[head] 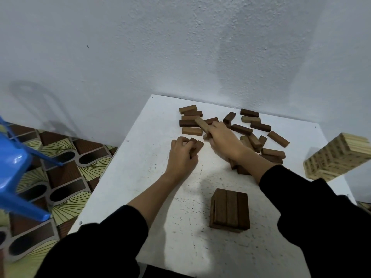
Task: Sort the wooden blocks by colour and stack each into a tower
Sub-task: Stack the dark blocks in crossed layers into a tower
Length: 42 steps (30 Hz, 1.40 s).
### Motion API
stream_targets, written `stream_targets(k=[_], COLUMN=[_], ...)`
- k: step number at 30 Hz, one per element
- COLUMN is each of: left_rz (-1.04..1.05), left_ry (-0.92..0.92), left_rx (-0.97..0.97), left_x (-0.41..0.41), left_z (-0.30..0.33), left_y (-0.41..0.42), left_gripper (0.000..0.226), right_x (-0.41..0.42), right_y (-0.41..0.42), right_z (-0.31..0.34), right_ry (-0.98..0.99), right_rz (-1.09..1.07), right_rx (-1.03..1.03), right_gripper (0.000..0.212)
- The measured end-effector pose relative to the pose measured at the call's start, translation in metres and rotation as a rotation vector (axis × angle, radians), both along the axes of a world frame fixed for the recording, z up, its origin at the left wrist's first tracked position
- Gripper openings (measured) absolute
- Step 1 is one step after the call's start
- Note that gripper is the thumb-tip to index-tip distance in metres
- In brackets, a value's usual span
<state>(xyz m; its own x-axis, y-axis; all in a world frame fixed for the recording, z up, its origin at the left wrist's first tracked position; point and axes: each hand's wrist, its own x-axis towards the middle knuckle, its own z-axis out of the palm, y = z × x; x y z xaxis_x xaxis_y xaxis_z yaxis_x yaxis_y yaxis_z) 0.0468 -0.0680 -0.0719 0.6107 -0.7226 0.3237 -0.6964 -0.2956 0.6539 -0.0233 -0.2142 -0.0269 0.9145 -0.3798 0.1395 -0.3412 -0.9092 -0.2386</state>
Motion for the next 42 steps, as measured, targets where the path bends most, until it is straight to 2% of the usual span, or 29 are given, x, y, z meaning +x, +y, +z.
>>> stream_targets(k=[2,4,6,9,10,13,16,20,22,25,27,29,35,42], left_rz=[0.077,0.166,0.188,0.133,0.114,0.025,-0.043,-0.111,-0.172,-0.28,-0.29,-0.257,-0.223,-0.223], left_ry=[0.023,0.112,0.232,0.353,0.347,0.267,0.177,0.11,0.198,0.327,0.29,0.248,0.286,0.33], left_rx=[-0.031,-0.048,-0.051,-0.077,-0.074,0.023,0.126,0.144,0.131,0.147,0.18,0.208,0.145,0.114], left_x=[0.006,0.01,0.012,0.013,0.012,0.01,0.002,-0.002,0.001,0.01,0.016,0.019,0.019,0.019], left_z=[-0.003,-0.005,-0.006,-0.003,-0.003,-0.001,-0.001,-0.002,0.001,0.006,0.006,0.005,0.004,0.002], left_y=[0.003,0.006,0.006,0.011,0.012,0.016,0.015,0.014,0.018,0.022,0.023,0.026,0.031,0.03], left_gripper=[0.019,0.012,0.009,0.024,0.033,0.071,0.091,0.088,0.087,0.095,0.099,0.1,0.094,0.097], right_x=[0.002,0.002,0.0,-0.006,-0.008,-0.013,-0.016,-0.024,-0.029,-0.036,-0.041,-0.043,-0.048,-0.055], right_y=[0.006,0.016,0.023,0.031,0.033,0.035,0.037,0.037,0.036,0.035,0.035,0.035,0.038,0.041], right_z=[0.009,0.02,0.026,0.023,0.021,0.016,0.016,0.017,0.016,0.012,0.009,0.003,-0.009,-0.006], right_ry=[-0.128,-0.176,-0.085,0.085,0.093,0.145,0.179,0.208,0.175,0.139,0.122,0.099,0.035,-0.047], right_rz=[-0.082,-0.171,-0.222,-0.296,-0.322,-0.312,-0.291,-0.279,-0.302,-0.331,-0.323,-0.303,-0.27,-0.204], right_rx=[0.219,0.434,0.609,0.768,0.775,0.665,0.571,0.558,0.591,0.603,0.582,0.59,0.699,0.754], right_gripper=[0.02,0.016,0.017,0.008,0.004,0.011,0.019,0.013,0.004,0.022,0.033,0.036,0.034,0.053])
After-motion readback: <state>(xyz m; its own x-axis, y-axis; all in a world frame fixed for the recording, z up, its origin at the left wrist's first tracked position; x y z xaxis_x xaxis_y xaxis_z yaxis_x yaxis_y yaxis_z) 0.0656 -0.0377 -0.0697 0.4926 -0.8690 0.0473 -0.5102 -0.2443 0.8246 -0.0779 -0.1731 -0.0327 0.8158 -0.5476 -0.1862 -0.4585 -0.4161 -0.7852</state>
